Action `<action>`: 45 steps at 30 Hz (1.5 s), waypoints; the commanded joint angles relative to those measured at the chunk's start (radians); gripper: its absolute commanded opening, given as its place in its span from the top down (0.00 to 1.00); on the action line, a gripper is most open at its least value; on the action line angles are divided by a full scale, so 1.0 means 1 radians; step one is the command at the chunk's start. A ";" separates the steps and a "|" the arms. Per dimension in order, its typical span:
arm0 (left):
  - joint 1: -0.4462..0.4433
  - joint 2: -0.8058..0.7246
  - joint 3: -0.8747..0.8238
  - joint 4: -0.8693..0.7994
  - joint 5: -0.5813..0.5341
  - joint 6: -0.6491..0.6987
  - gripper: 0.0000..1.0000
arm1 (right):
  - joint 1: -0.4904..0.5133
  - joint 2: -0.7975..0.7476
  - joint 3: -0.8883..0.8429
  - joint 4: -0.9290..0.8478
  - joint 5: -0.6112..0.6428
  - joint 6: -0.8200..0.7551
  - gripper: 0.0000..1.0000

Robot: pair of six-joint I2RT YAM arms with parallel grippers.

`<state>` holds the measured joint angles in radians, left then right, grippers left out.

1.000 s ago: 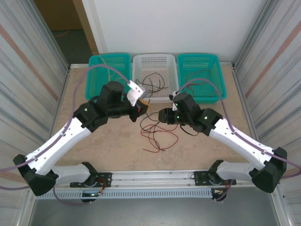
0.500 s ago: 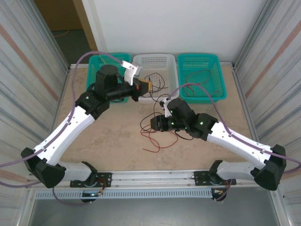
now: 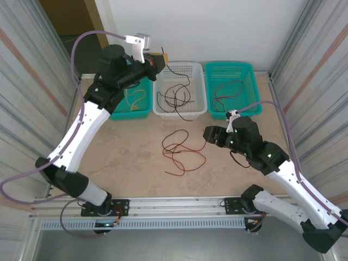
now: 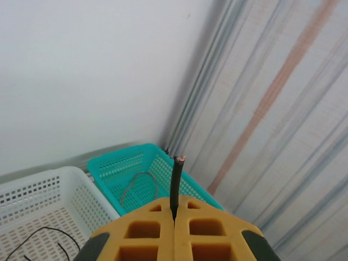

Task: Untangle the cables

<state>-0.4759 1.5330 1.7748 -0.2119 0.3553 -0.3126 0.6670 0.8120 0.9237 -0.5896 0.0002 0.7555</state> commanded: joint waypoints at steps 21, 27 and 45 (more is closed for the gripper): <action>0.015 0.273 0.041 0.013 -0.106 0.078 0.23 | -0.003 0.088 -0.018 -0.067 0.021 -0.002 0.29; -0.075 0.192 0.016 -0.224 -0.209 0.259 0.24 | -0.001 0.165 -0.011 -0.073 0.040 0.005 0.22; -0.176 -0.537 -0.834 -0.407 -0.254 -0.013 0.29 | 0.298 0.765 0.164 0.036 0.059 0.084 0.45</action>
<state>-0.6548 1.0550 0.9924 -0.5827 0.1062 -0.2306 0.9398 1.5127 1.0340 -0.5854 0.0528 0.7986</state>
